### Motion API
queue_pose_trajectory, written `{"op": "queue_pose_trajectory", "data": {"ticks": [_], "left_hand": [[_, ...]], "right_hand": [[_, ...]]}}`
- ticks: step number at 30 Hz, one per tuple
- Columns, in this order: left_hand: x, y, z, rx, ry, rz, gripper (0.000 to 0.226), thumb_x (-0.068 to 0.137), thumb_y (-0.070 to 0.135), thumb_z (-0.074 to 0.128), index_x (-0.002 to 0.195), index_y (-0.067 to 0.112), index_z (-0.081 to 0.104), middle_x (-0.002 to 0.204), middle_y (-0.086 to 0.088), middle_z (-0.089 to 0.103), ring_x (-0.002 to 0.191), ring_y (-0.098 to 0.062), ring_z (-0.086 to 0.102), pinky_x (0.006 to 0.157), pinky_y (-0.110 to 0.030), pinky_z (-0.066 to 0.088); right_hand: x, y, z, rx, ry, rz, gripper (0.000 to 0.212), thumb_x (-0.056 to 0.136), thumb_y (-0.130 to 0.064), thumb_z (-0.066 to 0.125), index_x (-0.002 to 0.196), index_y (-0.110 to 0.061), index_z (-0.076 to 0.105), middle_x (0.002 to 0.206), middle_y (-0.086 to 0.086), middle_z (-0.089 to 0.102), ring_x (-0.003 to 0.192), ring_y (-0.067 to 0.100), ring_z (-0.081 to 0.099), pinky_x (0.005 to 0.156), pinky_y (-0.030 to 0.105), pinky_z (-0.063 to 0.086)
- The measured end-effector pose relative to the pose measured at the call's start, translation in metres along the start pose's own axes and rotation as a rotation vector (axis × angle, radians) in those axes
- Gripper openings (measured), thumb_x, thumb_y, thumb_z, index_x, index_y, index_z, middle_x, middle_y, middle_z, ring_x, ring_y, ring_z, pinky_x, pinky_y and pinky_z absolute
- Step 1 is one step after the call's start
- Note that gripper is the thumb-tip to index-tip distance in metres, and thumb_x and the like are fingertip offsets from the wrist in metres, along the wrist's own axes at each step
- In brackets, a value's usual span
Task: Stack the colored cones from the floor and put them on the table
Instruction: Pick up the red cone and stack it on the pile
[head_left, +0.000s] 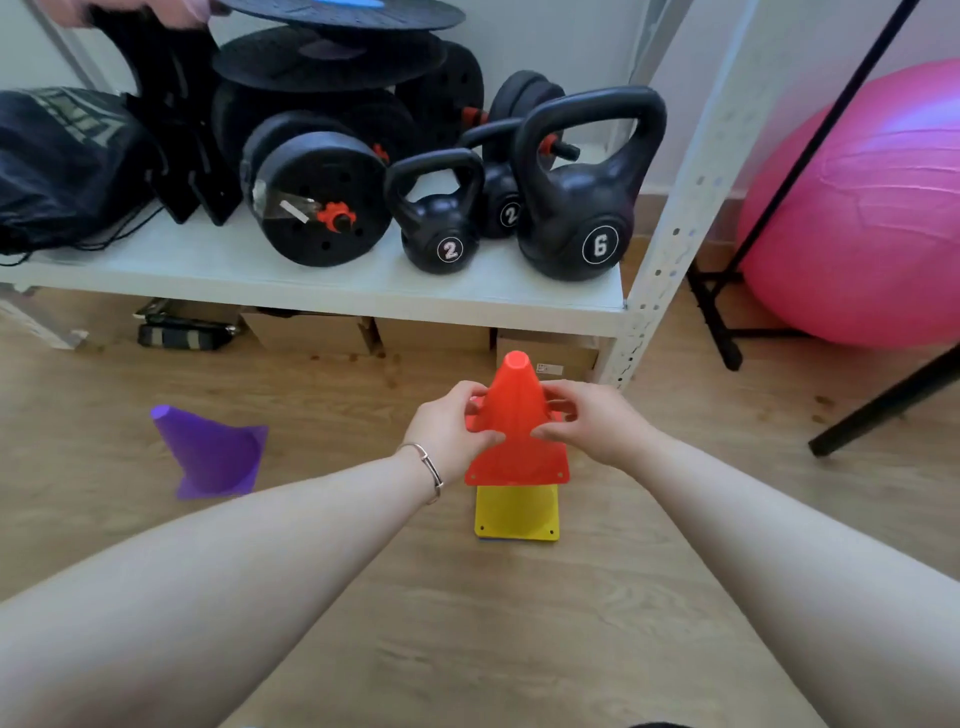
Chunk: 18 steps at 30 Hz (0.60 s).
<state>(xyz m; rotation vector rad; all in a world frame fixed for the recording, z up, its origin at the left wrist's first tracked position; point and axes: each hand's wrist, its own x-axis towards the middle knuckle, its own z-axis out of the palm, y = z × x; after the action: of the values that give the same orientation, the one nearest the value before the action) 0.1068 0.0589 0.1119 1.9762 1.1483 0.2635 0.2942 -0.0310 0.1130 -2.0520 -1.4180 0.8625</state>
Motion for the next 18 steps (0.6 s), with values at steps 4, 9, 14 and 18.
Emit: {"op": "queue_pose_trajectory", "data": {"ticks": [4, 9, 14, 18], "left_hand": [[0.001, -0.012, 0.025, 0.038, -0.038, 0.011, 0.059, 0.072, 0.031, 0.077, 0.125, 0.031, 0.050, 0.118, 0.003, 0.066, 0.109, -0.013, 0.061, 0.086, -0.025, 0.047], [0.003, -0.038, 0.056, 0.045, -0.058, -0.025, 0.066, 0.070, 0.028, 0.078, 0.130, 0.032, 0.049, 0.122, 0.002, 0.066, 0.112, -0.012, 0.062, 0.097, -0.030, 0.048], [0.004, -0.058, 0.081, 0.061, -0.082, -0.044, 0.067, 0.070, 0.022, 0.079, 0.131, 0.028, 0.049, 0.124, -0.001, 0.066, 0.109, -0.016, 0.064, 0.096, -0.031, 0.049], [0.009, -0.070, 0.095, 0.094, -0.118, -0.045, 0.067, 0.073, 0.020, 0.077, 0.132, 0.026, 0.048, 0.126, -0.001, 0.065, 0.112, -0.017, 0.063, 0.096, -0.028, 0.047]], "right_hand": [[-0.004, 0.027, 0.017, -0.001, 0.003, 0.028, 0.063, 0.073, -0.031, 0.079, 0.131, -0.028, 0.056, 0.122, -0.007, 0.067, 0.108, 0.004, 0.060, 0.093, 0.023, 0.047], [-0.004, 0.057, 0.047, 0.050, -0.012, 0.077, 0.066, 0.073, -0.029, 0.079, 0.133, -0.029, 0.053, 0.124, -0.003, 0.066, 0.115, 0.010, 0.060, 0.100, 0.032, 0.048], [-0.004, 0.081, 0.075, 0.064, -0.019, 0.128, 0.068, 0.072, -0.028, 0.080, 0.134, -0.024, 0.052, 0.126, 0.000, 0.065, 0.118, 0.012, 0.059, 0.100, 0.036, 0.049], [-0.003, 0.097, 0.093, 0.090, -0.008, 0.159, 0.069, 0.071, -0.023, 0.081, 0.133, -0.019, 0.053, 0.127, 0.003, 0.065, 0.119, 0.015, 0.059, 0.101, 0.038, 0.048]]}}
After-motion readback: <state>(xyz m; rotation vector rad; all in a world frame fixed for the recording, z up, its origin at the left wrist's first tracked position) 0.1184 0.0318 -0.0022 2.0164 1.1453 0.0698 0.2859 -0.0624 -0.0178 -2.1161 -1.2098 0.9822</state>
